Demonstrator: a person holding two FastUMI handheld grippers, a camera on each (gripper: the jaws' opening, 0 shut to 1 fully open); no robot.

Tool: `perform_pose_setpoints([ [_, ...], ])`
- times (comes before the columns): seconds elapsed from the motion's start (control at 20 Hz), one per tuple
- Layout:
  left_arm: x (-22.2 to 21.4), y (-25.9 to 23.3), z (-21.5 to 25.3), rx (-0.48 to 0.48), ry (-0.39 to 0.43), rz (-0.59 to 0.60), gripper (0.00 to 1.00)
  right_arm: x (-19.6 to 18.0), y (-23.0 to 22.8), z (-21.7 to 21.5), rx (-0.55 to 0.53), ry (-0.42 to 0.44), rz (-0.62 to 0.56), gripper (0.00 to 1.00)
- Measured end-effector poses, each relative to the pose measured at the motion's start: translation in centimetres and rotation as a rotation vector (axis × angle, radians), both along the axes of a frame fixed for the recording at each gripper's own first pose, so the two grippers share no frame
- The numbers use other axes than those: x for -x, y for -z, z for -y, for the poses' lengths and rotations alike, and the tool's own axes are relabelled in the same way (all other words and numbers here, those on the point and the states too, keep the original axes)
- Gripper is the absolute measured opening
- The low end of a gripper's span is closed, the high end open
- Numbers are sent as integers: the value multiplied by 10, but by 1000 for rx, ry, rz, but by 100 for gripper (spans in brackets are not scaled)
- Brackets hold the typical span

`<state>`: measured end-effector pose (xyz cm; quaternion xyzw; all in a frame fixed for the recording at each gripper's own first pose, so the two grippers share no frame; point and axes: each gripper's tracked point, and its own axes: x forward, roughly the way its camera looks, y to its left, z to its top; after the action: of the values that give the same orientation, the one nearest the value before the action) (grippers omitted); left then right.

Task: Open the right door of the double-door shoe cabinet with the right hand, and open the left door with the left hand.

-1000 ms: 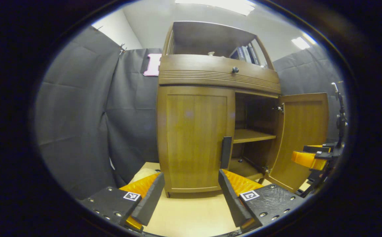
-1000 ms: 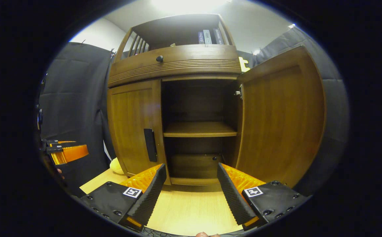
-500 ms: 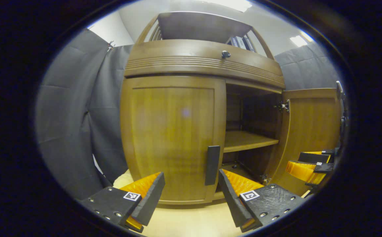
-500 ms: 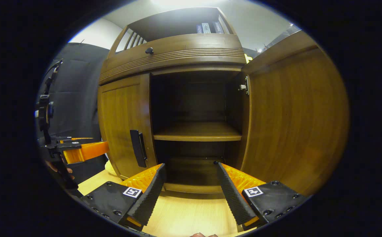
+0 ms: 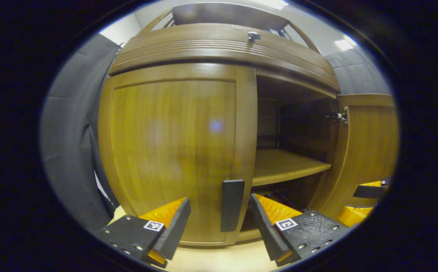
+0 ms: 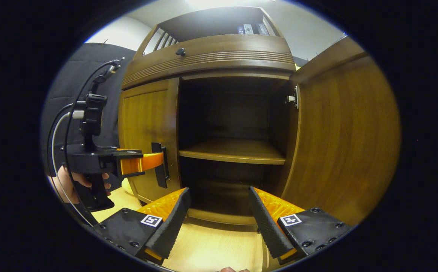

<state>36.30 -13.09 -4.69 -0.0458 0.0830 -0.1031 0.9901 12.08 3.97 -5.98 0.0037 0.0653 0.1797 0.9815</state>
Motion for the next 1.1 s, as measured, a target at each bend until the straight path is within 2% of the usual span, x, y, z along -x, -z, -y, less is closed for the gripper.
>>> perform_pose_setpoints([
  [0.05,-2,5,4,5,10,-11,93,-2,2,1,-2,0,-4,94],
  [0.2,-11,17,10,-26,-14,-33,74,-6,7,3,2,-5,-20,94],
  [0.3,-13,29,18,-34,1,-76,61,-8,9,4,4,-12,-29,94],
  [0.4,-14,32,24,-12,17,-88,60,-10,11,3,6,-25,-36,94],
  [0.45,-18,34,13,-45,-43,-81,65,-10,11,4,11,-28,-34,94],
  [0.65,-16,31,20,-12,-50,-63,30,-10,13,3,22,-46,-28,94],
  [0.85,-18,33,17,-41,-75,-38,21,-10,14,1,15,-61,-37,94],
  [0.9,-17,34,17,-33,-70,-39,19,-11,14,0,15,-65,-39,98],
  [1.0,-13,35,19,-12,-60,-48,10,-9,11,-1,12,-67,-36,98],
  [1.1,-15,36,19,-22,-49,-48,10,-7,7,-2,2,-67,-27,94],
])
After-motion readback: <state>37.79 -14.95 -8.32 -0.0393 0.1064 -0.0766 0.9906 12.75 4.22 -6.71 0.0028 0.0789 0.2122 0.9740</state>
